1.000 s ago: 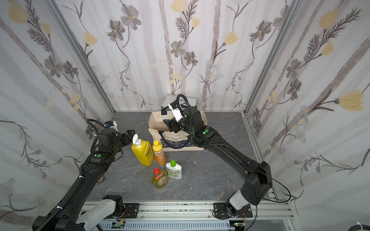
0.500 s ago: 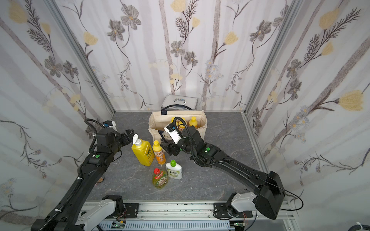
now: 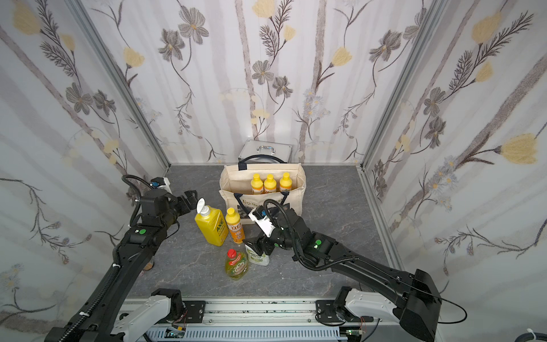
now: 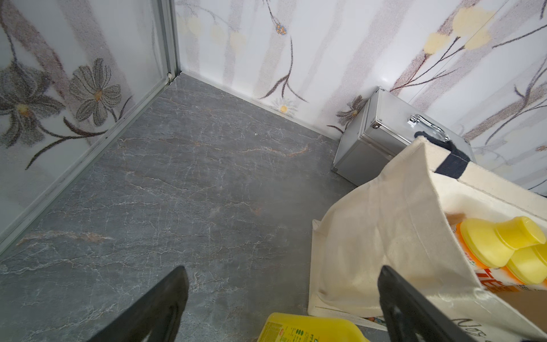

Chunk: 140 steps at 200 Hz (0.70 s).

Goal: Pack dish soap into the shopping bag
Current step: Pick up the bottle of dish soap at the center of the board.

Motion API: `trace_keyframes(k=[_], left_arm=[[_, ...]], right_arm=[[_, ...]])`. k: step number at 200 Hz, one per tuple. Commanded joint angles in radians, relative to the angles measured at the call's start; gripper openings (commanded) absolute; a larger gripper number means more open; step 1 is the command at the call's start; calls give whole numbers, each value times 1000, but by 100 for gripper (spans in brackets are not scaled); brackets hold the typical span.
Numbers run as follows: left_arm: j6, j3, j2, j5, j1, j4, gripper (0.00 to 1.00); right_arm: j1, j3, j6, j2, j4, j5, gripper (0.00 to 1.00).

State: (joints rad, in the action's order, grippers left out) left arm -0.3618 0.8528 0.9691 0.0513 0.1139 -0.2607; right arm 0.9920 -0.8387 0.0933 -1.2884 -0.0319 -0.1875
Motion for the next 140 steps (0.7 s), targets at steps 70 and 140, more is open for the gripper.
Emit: trace_keyframes(k=[70,140], left_arm=[[3,3,12,2,0,13,100],[6,-4,8,7,0,15,100]], right_arm=[[17,35,13,-82,-2,72,78],[17,60,21,-111,35,105,63]])
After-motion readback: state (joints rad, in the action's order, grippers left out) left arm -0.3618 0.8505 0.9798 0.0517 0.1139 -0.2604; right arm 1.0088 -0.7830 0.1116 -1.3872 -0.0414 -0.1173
